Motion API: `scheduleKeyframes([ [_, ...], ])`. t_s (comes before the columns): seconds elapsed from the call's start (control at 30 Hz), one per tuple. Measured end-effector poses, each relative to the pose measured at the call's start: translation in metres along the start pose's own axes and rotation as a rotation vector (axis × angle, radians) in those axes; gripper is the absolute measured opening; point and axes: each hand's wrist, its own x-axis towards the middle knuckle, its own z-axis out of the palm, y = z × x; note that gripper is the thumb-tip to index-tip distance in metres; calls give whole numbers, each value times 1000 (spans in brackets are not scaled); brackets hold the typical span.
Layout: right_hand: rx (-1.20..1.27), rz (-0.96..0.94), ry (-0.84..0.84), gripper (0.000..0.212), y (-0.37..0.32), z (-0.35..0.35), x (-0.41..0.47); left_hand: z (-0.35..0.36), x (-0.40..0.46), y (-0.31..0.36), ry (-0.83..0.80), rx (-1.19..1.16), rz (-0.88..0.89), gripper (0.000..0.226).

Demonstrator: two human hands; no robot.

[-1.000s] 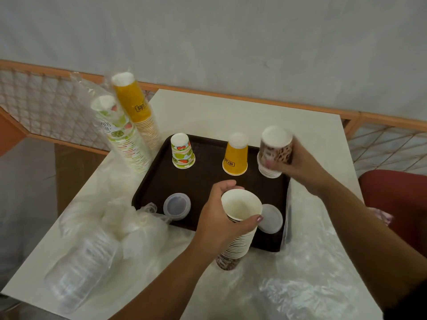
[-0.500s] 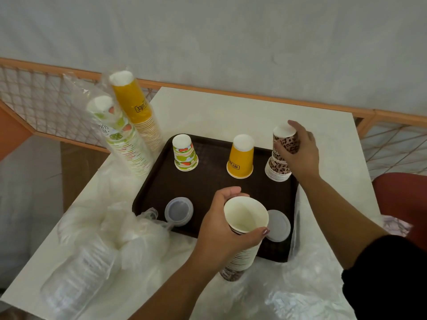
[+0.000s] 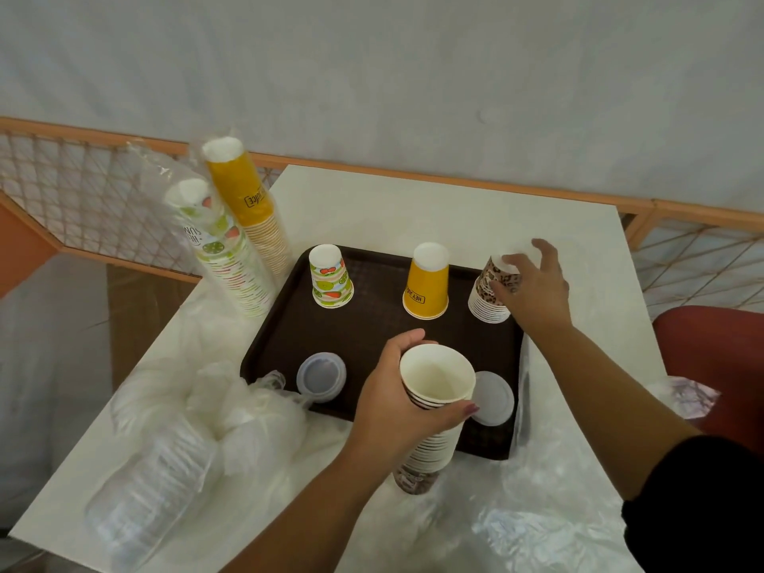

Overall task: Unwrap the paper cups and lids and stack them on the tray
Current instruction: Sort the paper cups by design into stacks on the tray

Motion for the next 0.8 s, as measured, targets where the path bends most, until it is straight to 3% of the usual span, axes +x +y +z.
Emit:
scheduleKeyframes([
  [0.1,115,-108,-70,49,-33,-28,-13,2,-1,0,9,-22,-9,79],
  [0.27,8,-345,-699,70,-88,-71,-62,8,-2,-5,0,-102,-13,71],
  [0.33,-69,-403,-838,75,-98,-74,-79,9,-1,-6,-2,-113,-24,72],
  [0.47,-84,-390,-779,72,-103,-68,-95,12,2,-6,11,-92,-52,82],
  [0.6,-95,-403,-684,73,-102,-69,-96,13,0,-10,29,-109,-30,77],
  [0.73,82,-409,-588,62,-99,-87,-89,10,0,-8,49,-166,-34,65],
  [0.8,170,-403,-648,58,-92,-99,-78,9,0,-7,40,-168,-37,64],
])
